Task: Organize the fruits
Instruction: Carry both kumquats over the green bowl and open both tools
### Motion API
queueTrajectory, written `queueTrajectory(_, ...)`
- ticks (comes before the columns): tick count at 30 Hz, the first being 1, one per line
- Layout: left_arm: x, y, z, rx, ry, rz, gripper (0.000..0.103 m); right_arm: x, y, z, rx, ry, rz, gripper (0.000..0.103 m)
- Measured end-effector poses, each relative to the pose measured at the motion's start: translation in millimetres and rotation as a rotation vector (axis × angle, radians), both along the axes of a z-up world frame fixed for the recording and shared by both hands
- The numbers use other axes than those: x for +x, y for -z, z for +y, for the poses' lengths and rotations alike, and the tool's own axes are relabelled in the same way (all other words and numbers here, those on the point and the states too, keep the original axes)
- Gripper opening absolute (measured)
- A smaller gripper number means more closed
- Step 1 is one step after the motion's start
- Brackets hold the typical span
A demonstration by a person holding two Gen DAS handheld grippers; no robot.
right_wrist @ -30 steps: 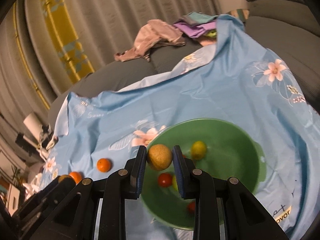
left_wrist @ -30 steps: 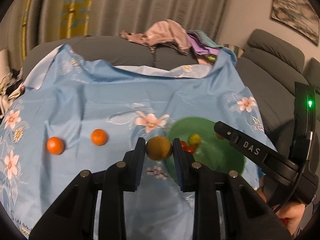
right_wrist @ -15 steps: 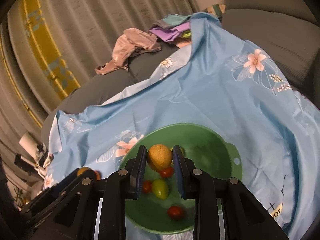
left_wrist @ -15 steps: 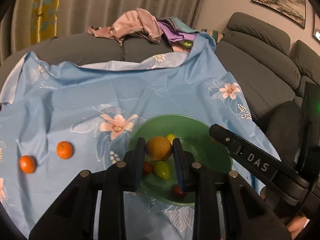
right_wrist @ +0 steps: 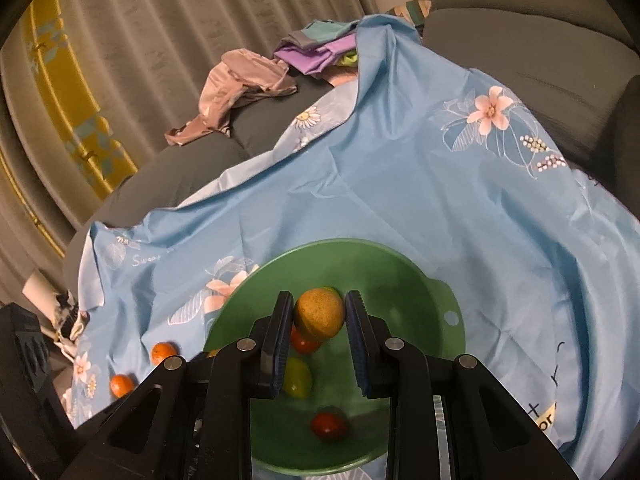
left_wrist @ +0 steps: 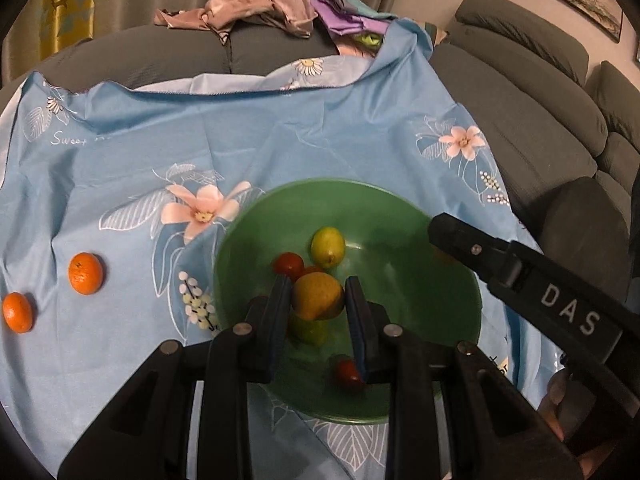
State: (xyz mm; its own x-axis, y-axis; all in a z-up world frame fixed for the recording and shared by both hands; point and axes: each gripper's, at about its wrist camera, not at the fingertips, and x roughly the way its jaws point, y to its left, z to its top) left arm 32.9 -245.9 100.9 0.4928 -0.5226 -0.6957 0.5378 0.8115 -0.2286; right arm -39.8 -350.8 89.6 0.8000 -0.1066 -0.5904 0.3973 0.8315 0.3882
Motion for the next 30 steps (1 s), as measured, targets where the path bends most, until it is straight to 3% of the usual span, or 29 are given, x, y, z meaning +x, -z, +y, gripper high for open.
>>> queueTrajectory(11,5.3,14.8,-7.5,0.008,0.019,0.053,0.028,10.7,17.5,-8.4,0.035,0.007,0.063,0.029)
queueTrajectory(30,7.1,22.4,-10.5,0.02,0.027,0.07,0.028,22.0,28.4,-4.6,0.024,-0.011,0.124,0.029)
